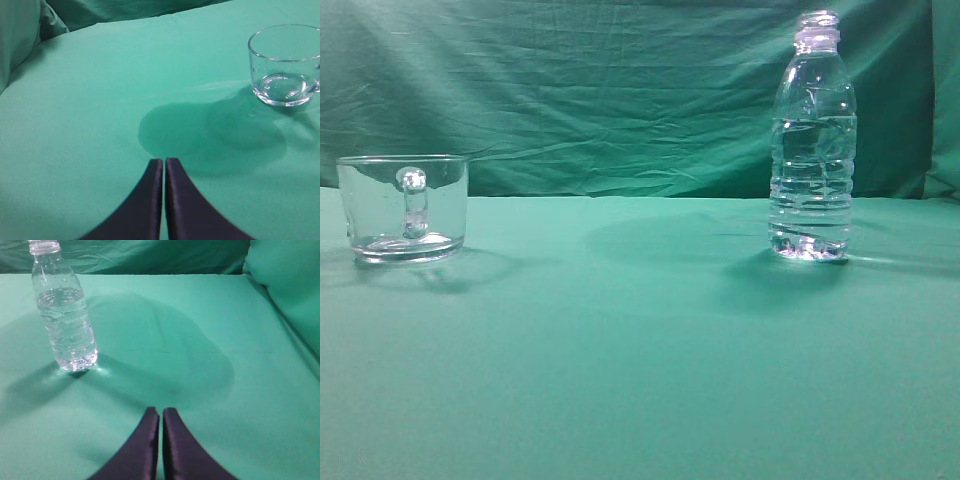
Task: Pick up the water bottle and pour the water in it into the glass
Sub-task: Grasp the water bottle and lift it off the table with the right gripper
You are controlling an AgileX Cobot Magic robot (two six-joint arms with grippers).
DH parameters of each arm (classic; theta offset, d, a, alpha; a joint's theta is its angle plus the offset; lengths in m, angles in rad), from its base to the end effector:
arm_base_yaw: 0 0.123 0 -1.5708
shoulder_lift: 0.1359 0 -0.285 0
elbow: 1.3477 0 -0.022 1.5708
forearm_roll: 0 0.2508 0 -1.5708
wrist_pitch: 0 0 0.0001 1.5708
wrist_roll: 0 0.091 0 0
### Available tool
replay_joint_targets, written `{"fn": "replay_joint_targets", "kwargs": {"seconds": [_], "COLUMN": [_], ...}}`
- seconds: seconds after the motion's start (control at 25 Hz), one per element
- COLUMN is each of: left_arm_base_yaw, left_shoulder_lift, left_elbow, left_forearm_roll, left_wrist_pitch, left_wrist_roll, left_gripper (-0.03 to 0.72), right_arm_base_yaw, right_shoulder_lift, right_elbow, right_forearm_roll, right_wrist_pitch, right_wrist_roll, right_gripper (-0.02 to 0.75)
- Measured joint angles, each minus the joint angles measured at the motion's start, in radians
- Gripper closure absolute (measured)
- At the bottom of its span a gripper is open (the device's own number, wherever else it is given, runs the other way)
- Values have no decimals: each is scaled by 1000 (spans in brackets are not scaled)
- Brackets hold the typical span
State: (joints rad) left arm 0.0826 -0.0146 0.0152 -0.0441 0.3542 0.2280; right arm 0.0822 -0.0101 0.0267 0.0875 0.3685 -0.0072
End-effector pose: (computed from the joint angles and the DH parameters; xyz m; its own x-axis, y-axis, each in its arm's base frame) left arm 0.0527 0.0030 0.1770 -0.2712 0.1637 -0.9485 -0.0178 0.9844 0.1750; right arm 0.0524 0.0072 0.1717 -0.2988 0.0500 -0.9530 -0.0901 0.9927 0.0803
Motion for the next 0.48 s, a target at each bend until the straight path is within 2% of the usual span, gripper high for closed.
{"fn": "replay_joint_targets", "kwargs": {"seconds": [0.48], "left_arm_base_yaw": [0], "left_shoulder_lift": [0], "left_elbow": [0], "left_forearm_roll": [0], "left_wrist_pitch": [0], "left_wrist_roll": [0], "left_gripper": [688], "right_arm_base_yaw": [0], "right_shoulder_lift": [0], "right_elbow": [0], "right_forearm_roll": [0], "right_wrist_pitch": [0], "right_wrist_roll": [0], "right_gripper": [738]}}
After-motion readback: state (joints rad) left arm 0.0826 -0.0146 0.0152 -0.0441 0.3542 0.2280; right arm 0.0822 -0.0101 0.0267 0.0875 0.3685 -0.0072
